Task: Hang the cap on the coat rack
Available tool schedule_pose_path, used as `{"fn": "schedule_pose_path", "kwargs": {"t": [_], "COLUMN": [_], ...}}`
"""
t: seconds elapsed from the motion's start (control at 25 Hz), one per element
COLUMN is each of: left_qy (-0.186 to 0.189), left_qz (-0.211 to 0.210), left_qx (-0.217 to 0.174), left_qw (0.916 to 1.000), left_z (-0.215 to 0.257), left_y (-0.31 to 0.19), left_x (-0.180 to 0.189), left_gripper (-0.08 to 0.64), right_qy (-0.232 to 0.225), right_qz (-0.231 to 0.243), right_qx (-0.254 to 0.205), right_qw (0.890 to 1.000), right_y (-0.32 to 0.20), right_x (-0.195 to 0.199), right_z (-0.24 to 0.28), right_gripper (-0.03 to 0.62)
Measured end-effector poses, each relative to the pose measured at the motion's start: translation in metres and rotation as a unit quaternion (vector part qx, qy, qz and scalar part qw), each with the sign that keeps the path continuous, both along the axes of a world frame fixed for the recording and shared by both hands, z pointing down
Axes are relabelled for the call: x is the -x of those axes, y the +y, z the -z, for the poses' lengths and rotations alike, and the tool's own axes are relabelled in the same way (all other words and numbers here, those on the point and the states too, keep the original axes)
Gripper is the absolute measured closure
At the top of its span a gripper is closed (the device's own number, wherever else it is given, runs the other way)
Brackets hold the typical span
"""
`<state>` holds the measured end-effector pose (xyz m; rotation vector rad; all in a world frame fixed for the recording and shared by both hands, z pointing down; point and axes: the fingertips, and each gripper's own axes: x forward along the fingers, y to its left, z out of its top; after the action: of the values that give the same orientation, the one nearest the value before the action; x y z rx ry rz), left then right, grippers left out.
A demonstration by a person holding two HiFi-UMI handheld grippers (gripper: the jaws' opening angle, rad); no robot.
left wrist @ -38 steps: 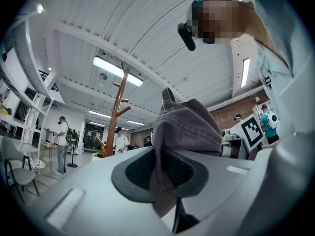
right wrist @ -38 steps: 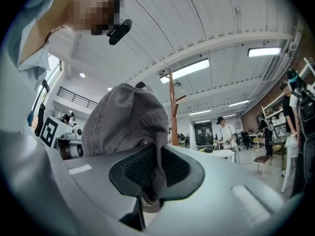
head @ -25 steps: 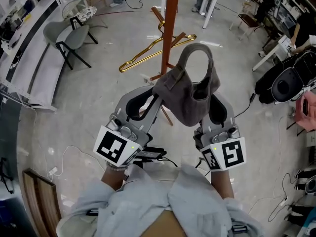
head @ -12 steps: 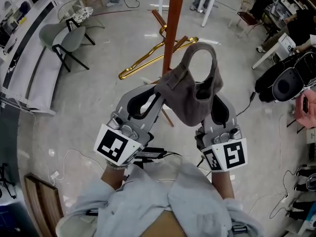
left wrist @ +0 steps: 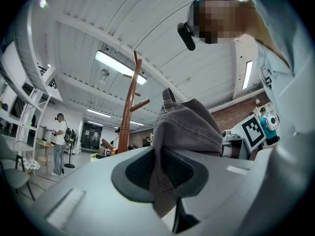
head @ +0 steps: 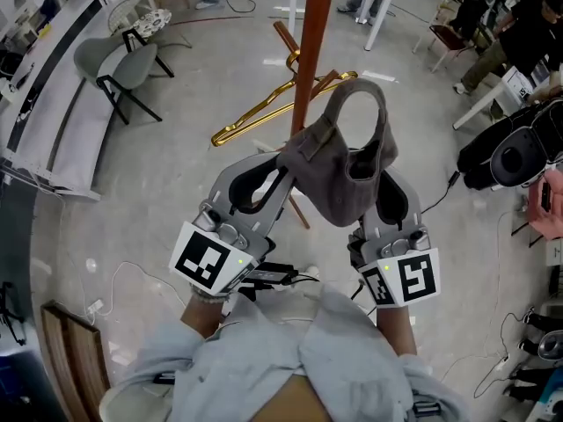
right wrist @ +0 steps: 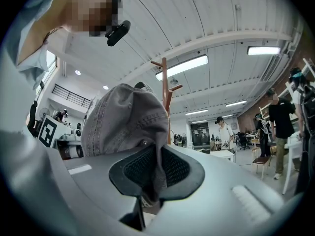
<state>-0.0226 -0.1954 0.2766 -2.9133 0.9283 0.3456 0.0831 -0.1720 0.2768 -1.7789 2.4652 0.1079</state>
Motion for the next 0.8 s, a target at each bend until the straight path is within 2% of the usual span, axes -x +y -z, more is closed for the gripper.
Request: {"fn": "schedule_pose_path", "kwargs": {"t": [0.8], "left_qy": [0.000], "left_qz": [0.040], "left_qx": [-0.007], "left_qw": [0.9992], "left_z": [0.008], "left_y": [-0.010], "left_x": [-0.037], "left_gripper": [0.508], "right_qy": [-0.003], "right_qz": [0.043], "right_qx": [-0.004], "right_qw": [0.999], "right_y": [-0.021], "right_x": [-0.038], "right_z": [0.007], "right_gripper": [0.546]}}
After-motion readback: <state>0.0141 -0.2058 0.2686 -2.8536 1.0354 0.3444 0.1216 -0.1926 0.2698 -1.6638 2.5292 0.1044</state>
